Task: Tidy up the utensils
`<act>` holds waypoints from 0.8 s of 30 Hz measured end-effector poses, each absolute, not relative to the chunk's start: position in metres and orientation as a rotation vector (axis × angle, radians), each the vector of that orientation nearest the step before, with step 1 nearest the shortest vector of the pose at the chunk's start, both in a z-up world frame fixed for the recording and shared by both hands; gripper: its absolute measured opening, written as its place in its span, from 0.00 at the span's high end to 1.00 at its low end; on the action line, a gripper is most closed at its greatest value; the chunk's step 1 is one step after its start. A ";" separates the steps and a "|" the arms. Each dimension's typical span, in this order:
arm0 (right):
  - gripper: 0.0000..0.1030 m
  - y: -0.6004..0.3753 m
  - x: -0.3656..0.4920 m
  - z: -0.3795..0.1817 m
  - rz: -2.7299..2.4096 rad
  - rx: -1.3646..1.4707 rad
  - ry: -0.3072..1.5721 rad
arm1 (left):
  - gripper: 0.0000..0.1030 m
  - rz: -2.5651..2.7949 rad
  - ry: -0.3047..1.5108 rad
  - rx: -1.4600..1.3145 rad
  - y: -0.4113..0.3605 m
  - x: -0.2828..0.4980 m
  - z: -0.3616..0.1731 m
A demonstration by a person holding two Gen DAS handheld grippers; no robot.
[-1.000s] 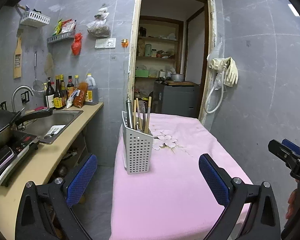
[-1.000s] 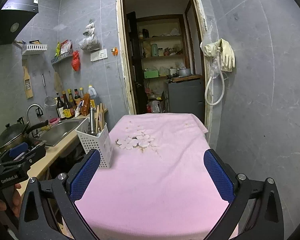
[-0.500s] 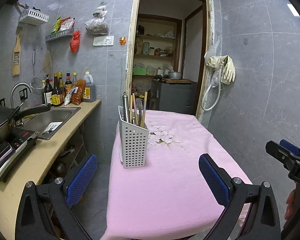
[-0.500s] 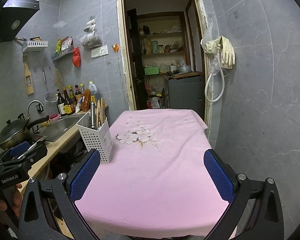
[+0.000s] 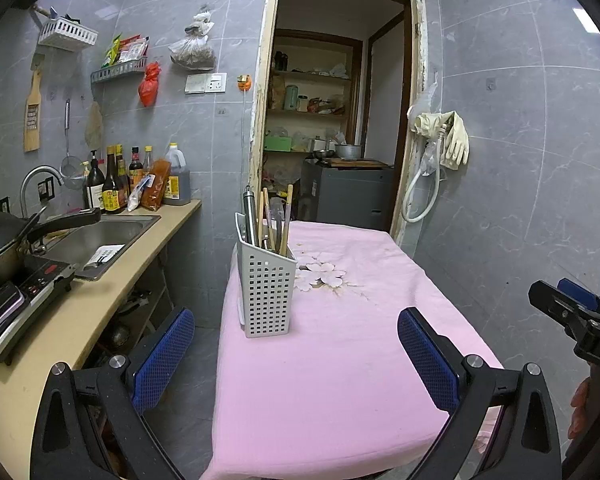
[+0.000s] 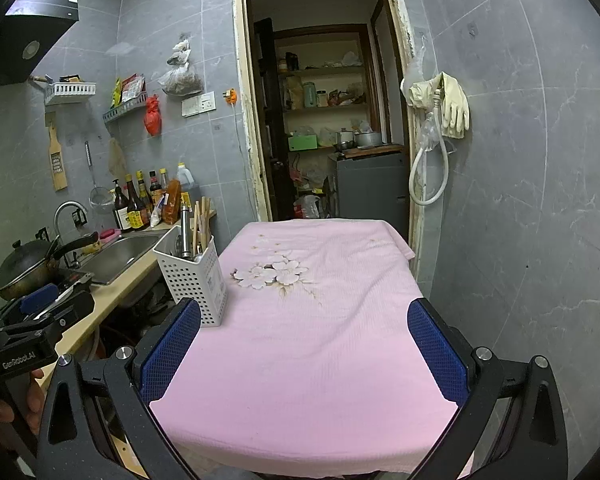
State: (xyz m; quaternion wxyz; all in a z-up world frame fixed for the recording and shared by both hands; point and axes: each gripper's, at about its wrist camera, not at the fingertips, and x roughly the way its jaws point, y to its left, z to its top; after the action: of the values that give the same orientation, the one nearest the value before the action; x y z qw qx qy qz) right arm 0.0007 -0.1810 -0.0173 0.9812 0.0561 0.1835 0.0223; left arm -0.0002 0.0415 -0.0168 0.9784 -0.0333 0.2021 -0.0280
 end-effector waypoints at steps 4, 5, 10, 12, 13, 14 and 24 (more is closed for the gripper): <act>0.01 -0.180 0.001 -0.017 0.050 0.117 0.371 | 0.01 -0.055 0.409 -0.065 0.041 0.000 -0.017; 0.01 -0.180 0.001 -0.017 0.052 0.116 0.372 | 0.01 -0.056 0.409 -0.067 0.041 0.000 -0.017; 0.01 -0.178 0.000 -0.017 0.055 0.115 0.373 | 0.01 -0.054 0.406 -0.064 0.039 -0.001 -0.016; 0.01 -0.178 0.000 -0.018 0.055 0.117 0.375 | 0.01 -0.055 0.407 -0.065 0.039 -0.001 -0.016; 0.01 -0.178 0.000 -0.018 0.055 0.117 0.377 | 0.01 -0.054 0.407 -0.065 0.039 -0.001 -0.016; 0.01 -0.178 0.000 -0.018 0.054 0.116 0.376 | 0.01 -0.054 0.406 -0.064 0.039 -0.001 -0.016; 0.01 -0.179 0.001 -0.018 0.055 0.116 0.376 | 0.01 -0.055 0.406 -0.064 0.041 -0.001 -0.016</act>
State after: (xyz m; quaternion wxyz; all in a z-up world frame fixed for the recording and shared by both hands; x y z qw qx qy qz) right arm 0.0007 -0.1792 -0.0180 0.9803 0.0575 0.1868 0.0275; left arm -0.0006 0.0407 -0.0164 0.9786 -0.0318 0.2014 -0.0274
